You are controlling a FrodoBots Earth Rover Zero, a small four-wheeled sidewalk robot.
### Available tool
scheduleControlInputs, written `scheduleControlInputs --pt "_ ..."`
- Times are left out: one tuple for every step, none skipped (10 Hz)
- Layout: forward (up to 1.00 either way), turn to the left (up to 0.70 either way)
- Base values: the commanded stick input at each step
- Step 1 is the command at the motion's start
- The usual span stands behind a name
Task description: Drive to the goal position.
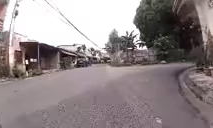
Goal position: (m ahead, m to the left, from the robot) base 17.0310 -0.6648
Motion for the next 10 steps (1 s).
scheduleControlInputs --pt "1.0 0.0" --pt "1.0 0.0" --pt "1.0 0.0" --pt "1.0 0.0" --pt "1.0 0.0" --pt "1.0 0.0" --pt "1.0 0.0" --pt "1.0 0.0" --pt "1.0 0.0" --pt "1.0 0.0"
